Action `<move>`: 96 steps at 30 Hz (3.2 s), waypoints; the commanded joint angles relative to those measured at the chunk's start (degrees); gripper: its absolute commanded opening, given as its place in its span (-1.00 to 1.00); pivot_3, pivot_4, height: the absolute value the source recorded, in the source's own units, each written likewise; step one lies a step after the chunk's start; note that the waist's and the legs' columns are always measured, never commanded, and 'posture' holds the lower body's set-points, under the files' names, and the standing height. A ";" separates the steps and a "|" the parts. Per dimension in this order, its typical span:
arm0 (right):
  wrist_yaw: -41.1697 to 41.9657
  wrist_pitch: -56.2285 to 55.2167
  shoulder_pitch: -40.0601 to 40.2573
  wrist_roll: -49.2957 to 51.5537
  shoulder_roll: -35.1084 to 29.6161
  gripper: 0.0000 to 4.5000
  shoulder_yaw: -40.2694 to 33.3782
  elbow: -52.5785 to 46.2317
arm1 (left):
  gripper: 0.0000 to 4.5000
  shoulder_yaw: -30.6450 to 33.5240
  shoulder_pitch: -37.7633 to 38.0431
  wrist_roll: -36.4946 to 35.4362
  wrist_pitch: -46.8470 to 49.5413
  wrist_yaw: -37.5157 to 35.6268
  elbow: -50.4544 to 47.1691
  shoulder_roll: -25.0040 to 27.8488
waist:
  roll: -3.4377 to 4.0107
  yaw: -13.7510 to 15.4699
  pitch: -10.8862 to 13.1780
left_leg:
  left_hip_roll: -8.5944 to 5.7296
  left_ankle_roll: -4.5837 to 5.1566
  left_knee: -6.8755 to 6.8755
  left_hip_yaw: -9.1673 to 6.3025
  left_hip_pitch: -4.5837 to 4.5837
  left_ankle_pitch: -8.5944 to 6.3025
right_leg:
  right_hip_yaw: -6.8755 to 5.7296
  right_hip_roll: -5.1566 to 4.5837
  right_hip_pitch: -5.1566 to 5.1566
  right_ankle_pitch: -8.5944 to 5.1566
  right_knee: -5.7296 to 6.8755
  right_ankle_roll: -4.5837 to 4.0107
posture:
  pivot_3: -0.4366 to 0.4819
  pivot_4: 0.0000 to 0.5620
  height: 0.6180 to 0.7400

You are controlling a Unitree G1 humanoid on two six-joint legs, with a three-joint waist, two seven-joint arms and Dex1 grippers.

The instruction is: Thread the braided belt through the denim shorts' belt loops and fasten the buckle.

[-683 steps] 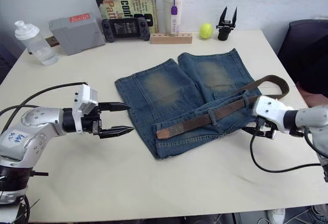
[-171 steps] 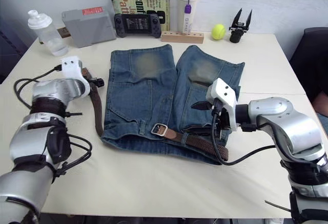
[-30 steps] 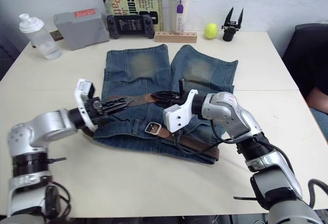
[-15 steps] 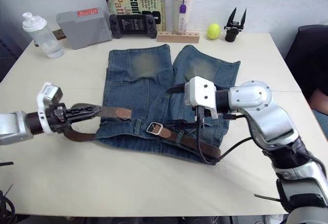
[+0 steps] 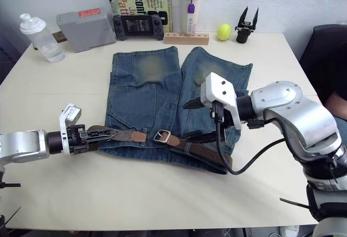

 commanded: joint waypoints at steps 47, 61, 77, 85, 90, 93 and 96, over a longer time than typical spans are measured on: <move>-27.29 -61.49 9.47 -58.31 12.85 0.98 21.63 11.17 | -1.00 -11.36 -9.21 36.98 0.71 -13.42 -2.14 -12.13 | 0.07 2.13 -0.08 | -0.11 -0.04 -0.17 0.14 0.17 0.04 | 0.01 0.03 0.22 0.12 -0.39 0.22 | -0.05 -0.47 0.56; -37.79 -78.38 7.43 -72.87 18.51 0.98 22.72 25.79 | -1.00 -10.33 -9.85 49.08 2.95 -22.66 -4.56 -14.82 | 0.16 1.62 -0.14 | -0.10 -0.12 -0.36 0.04 1.03 0.01 | -0.01 0.03 1.10 0.10 -0.55 0.21 | -0.05 -0.47 0.56; -36.09 -77.70 9.13 -74.71 18.17 0.98 22.06 27.38 | -1.00 -7.70 -10.08 56.24 5.34 -27.31 -4.73 -16.96 | 0.20 1.63 -0.33 | -0.11 -0.11 -0.37 0.03 1.04 0.01 | 0.00 0.02 1.10 0.10 -0.53 0.21 | -0.05 -0.47 0.56; -36.82 -75.26 9.28 -74.24 19.51 0.98 21.47 28.22 | -1.00 -6.15 -10.06 58.77 6.89 -28.50 -5.50 -18.19 | 0.19 1.58 -0.36 | -0.10 -0.27 -0.38 0.03 1.04 -0.09 | 0.01 0.01 1.10 0.11 -0.53 0.21 | -0.05 -0.47 0.56; -37.25 -73.83 8.61 -74.68 21.01 0.98 21.38 27.81 | -1.00 -5.73 -9.68 59.78 7.86 -29.31 -6.21 -18.63 | 0.21 1.46 -0.42 | -0.08 -0.28 -0.41 0.03 1.08 -0.09 | 0.01 0.03 1.10 0.11 -0.52 0.21 | -0.05 -0.47 0.56; -37.74 -73.17 8.83 -75.57 21.07 0.88 21.20 27.39 | -1.00 -5.44 -9.35 60.37 8.18 -29.75 -6.50 -18.85 | 0.22 1.40 -0.44 | -0.08 -0.35 -0.46 0.03 1.10 -0.12 | 0.01 0.03 1.09 0.11 -0.52 0.21 | -0.05 -0.47 0.56; -38.81 -71.41 8.90 -76.69 21.25 0.77 20.19 26.95 | -1.00 -5.02 -9.07 60.87 8.47 -29.90 -6.79 -19.20 | 0.22 1.44 -0.44 | -0.08 -0.39 -0.49 0.03 1.09 -0.13 | 0.01 0.03 1.07 0.11 -0.52 0.21 | -0.05 -0.47 0.56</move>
